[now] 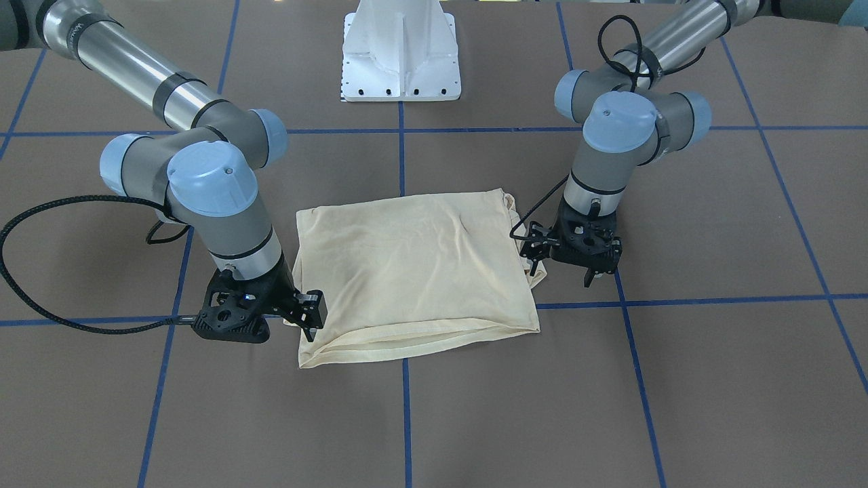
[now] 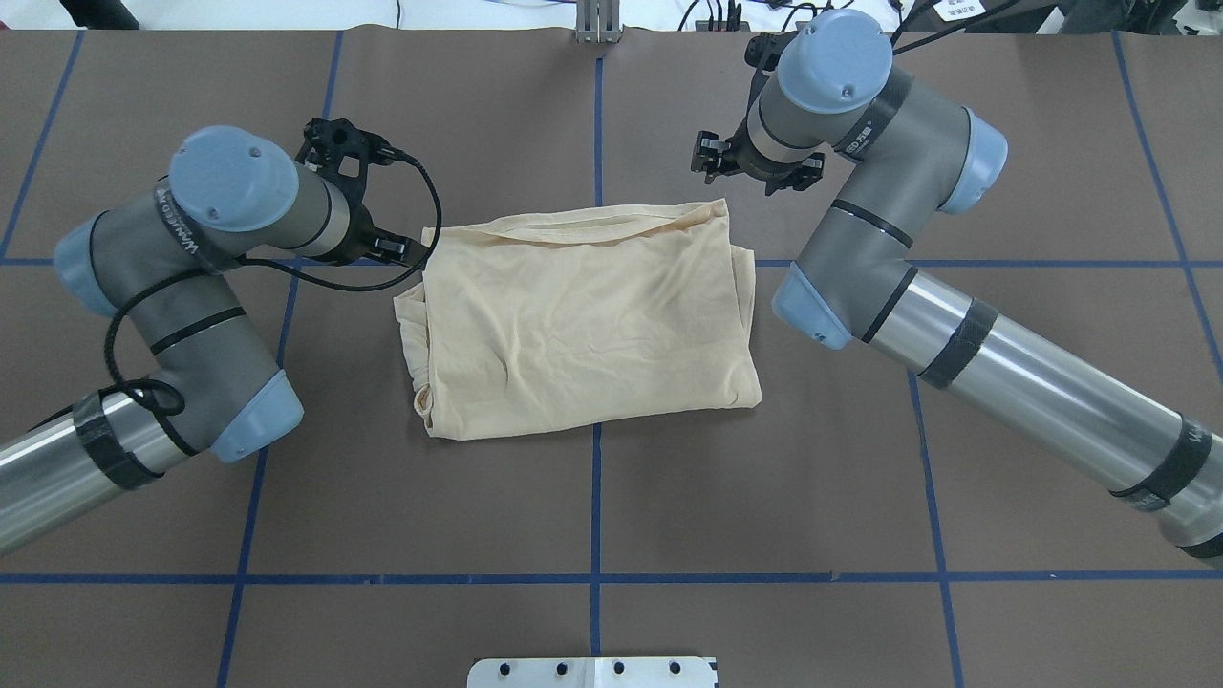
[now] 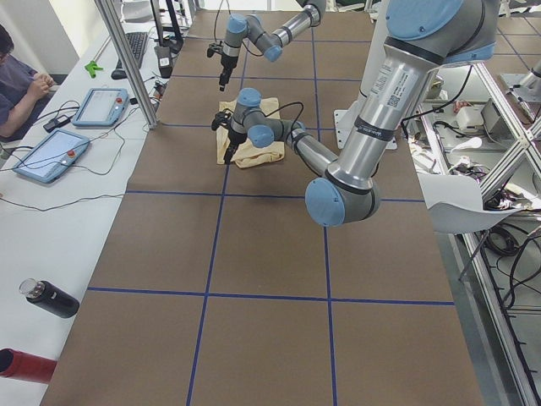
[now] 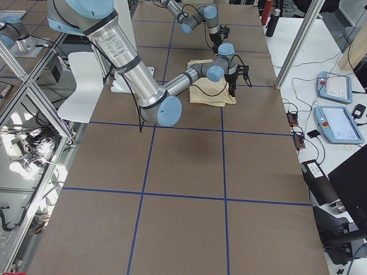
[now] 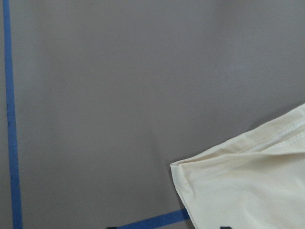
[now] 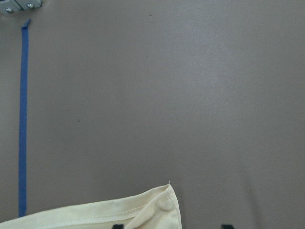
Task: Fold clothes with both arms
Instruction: 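Move the left gripper to the folded edge nearest the robot while the right gripper hovers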
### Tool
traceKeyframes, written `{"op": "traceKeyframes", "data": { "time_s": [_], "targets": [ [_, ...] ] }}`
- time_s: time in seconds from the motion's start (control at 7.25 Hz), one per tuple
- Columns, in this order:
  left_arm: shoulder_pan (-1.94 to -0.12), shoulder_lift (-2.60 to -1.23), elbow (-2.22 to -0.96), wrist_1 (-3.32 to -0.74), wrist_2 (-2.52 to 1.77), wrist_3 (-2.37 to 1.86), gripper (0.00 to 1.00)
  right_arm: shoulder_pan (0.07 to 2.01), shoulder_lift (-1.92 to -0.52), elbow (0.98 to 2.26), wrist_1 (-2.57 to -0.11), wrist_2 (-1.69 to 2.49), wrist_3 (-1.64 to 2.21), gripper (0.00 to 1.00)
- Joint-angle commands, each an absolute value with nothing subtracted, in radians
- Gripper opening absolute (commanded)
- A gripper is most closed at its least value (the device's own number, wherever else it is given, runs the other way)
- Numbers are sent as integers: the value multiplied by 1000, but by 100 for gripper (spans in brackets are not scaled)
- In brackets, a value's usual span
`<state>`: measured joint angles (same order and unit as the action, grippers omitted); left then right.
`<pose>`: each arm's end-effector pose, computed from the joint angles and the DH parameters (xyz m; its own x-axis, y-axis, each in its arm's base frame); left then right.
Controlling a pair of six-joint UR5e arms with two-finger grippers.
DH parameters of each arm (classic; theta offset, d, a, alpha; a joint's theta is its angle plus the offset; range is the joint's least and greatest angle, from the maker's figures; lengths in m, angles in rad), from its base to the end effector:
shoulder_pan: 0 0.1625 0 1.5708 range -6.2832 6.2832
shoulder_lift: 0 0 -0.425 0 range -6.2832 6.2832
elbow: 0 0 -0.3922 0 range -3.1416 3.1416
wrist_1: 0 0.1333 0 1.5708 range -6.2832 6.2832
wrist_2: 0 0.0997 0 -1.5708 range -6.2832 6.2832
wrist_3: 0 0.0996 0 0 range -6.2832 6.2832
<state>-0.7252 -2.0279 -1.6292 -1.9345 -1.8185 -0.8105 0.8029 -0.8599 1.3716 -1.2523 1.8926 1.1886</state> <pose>0.4268 -0.5237 0.3353 0.6916 0.2798 -0.6659 0.0346 0.9080 0.4175 -0.4521 -0.6148 0.2827 0.6289 0.1420 0.7644 -0.3080 0.9483 0.0773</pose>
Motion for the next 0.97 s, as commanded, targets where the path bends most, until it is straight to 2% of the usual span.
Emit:
{"op": "traceKeyframes", "data": {
  "time_s": [0.0, 0.55, 0.69, 0.83],
  "targets": [
    [-704, -1953, -1738, -1937, -1916, -830, 100, 825, -931, 1455, -1252, 1947, 1147, 100],
    [-533, -1951, -1778, -1937, -1904, -1011, 99, 824, -930, 1457, -1252, 1936, 1150, 100],
    [-520, -1951, -1775, -1936, -1904, -1011, 82, 824, -930, 1457, -1252, 1936, 1150, 100],
    [-509, -1951, -1766, -1936, -1902, -1011, 79, 824, -930, 1457, -1250, 1936, 1150, 100]
  ]
}}
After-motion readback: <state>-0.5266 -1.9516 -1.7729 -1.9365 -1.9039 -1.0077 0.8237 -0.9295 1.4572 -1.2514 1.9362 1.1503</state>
